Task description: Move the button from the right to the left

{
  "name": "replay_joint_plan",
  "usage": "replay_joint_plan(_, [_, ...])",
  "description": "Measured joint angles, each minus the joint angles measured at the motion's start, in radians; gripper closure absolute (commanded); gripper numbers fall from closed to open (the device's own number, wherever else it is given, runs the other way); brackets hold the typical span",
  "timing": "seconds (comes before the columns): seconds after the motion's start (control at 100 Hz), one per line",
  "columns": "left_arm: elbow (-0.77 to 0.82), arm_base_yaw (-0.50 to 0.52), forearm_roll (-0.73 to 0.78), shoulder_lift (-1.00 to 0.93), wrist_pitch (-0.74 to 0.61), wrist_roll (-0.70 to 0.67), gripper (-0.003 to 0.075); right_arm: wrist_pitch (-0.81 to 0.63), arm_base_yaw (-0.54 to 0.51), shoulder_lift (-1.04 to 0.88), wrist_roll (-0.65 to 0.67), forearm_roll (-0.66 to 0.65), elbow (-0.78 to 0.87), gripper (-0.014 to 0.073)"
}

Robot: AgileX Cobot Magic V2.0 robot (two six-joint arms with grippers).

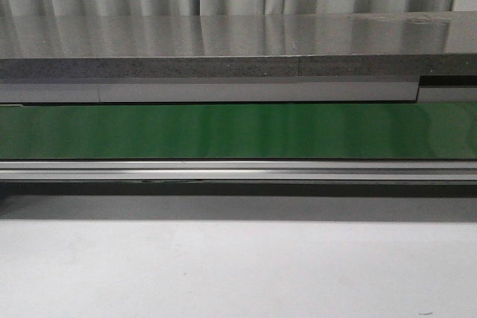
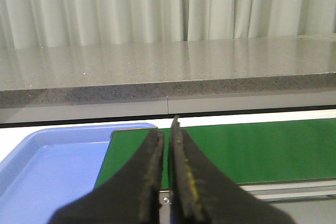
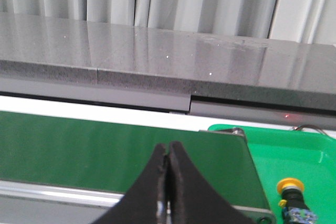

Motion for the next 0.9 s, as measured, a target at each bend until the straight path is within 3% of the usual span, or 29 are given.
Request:
replay_joint_plan(0.55, [0.000,0.000,0.000,0.000,0.000,0.000,0.0715,0.633,0.000,0.473,0.009,0.004,-0.627,0.0662])
replay_joint_plan(0.76, [0.000,0.000,0.000,0.000,0.000,0.000,0.0715,0.842,0.000,0.724,0.064,0.004,-0.765,0.0662])
replay_joint_plan(0.9, [0.000,0.000,0.000,0.000,0.000,0.000,0.0715,0.897,0.000,0.855,0.068,0.007,-0.783,0.0662])
